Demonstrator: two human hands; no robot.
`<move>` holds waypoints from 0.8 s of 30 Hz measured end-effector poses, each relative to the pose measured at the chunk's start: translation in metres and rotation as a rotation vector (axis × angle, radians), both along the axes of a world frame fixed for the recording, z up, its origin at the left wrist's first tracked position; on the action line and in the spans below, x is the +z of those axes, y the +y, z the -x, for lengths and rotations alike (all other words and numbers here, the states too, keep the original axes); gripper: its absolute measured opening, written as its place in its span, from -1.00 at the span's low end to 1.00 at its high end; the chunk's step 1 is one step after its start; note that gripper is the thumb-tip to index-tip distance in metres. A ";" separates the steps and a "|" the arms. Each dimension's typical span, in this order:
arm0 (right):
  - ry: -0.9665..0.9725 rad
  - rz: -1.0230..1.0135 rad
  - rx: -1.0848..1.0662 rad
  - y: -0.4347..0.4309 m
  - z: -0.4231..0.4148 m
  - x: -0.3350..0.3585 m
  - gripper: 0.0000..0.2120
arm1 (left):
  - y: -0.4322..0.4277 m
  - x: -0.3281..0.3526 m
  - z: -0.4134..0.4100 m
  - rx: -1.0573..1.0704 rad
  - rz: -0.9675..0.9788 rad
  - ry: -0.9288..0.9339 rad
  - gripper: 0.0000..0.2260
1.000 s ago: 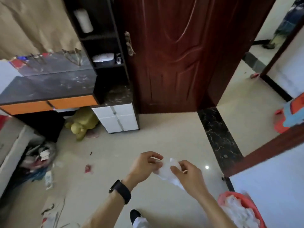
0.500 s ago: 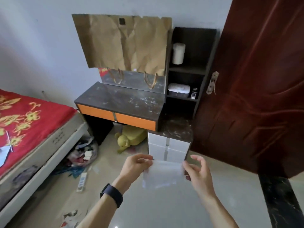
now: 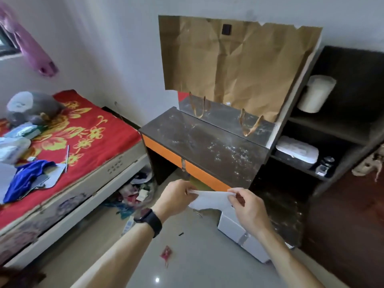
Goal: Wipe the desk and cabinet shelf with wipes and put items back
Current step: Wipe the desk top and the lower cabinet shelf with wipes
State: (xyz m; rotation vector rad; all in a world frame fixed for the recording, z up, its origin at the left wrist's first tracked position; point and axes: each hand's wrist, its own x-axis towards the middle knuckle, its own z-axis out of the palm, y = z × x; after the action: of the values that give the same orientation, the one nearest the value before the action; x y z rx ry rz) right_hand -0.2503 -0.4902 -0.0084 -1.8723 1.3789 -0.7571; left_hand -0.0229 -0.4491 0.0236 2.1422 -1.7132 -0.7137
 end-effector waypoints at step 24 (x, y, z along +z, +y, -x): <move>-0.297 -0.621 -0.101 -0.217 -0.212 -0.045 -0.41 | -0.231 -0.074 -0.213 0.126 -0.218 0.651 -0.68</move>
State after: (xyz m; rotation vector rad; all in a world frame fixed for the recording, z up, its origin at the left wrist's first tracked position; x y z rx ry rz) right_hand -0.0386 -0.7076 -0.0536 -1.1674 1.3271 -0.5418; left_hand 0.1903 -0.6798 -0.0505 1.8208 -1.1850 -1.4190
